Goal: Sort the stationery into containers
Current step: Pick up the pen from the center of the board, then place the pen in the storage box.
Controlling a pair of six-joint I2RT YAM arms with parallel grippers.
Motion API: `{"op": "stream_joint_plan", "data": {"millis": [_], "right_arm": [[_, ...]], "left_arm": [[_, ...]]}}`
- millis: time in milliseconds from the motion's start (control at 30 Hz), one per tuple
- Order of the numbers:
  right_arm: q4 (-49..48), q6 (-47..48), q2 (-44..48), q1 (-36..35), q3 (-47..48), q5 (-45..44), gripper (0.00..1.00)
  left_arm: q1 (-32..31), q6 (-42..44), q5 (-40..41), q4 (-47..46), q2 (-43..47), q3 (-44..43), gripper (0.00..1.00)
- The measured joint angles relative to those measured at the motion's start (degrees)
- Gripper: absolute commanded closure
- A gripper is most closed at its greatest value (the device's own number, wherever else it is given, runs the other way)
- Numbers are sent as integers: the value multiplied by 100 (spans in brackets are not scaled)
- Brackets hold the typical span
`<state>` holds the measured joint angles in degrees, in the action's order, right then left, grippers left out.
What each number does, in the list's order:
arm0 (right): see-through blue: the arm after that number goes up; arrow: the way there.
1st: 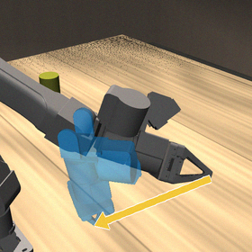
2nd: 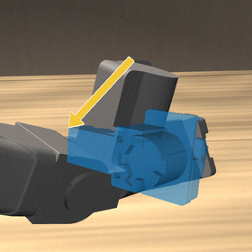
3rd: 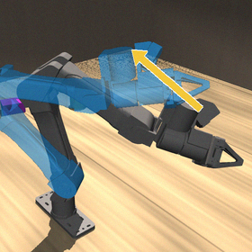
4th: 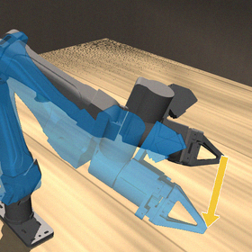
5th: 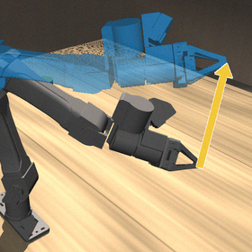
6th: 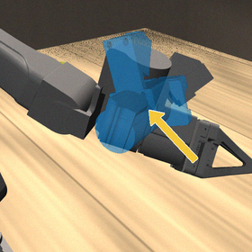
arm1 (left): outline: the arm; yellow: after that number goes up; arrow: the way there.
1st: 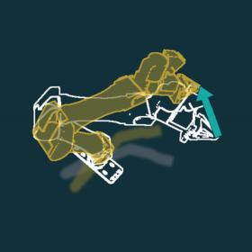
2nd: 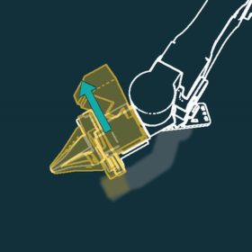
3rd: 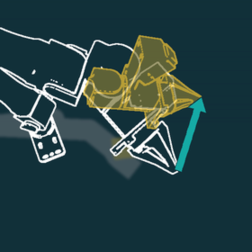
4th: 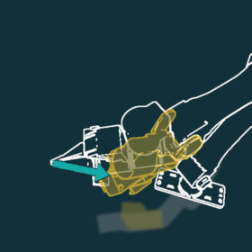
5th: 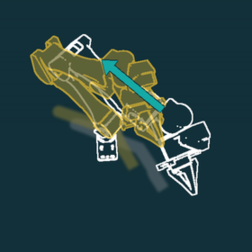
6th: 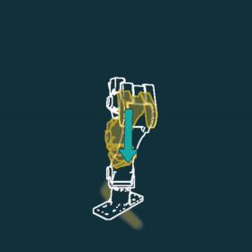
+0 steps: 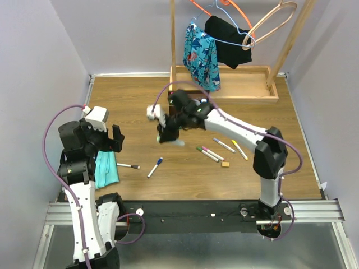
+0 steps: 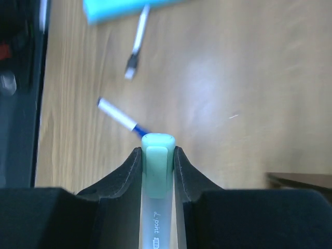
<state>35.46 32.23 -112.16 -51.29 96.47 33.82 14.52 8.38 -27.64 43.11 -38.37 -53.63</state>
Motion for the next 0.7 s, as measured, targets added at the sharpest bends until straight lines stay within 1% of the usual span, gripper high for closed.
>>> {"op": "stream_joint_plan", "data": {"millis": [100,200,267,333,367,400,500,700], "right_arm": [[-575,-640,402,505,149,459,99],[-1362,-1075,916,944,-70,664,99],[-2330,-1322,1386,1150,-549,704,99],[-3032,-1493,1617,1233,-846,713,99],[-3602,-1617,1696,1274,-1029,699,99],[-3768,-1655,1705,1283,-1075,691,99],[-4839,-1915,1585,1416,-1366,492,99],[-6349,-2251,1145,1628,-1773,-42,100]], "left_arm": [[0,42,-70,42,-103,-120,5],[0,61,-214,114,-177,-184,5],[0,59,-317,142,-214,-192,5],[0,37,-396,170,-251,-192,5],[0,31,-413,179,-273,-192,5],[0,31,-433,195,-302,-192,5],[20,33,-446,267,-424,-223,5],[81,59,-446,334,-695,-391,6]]}}
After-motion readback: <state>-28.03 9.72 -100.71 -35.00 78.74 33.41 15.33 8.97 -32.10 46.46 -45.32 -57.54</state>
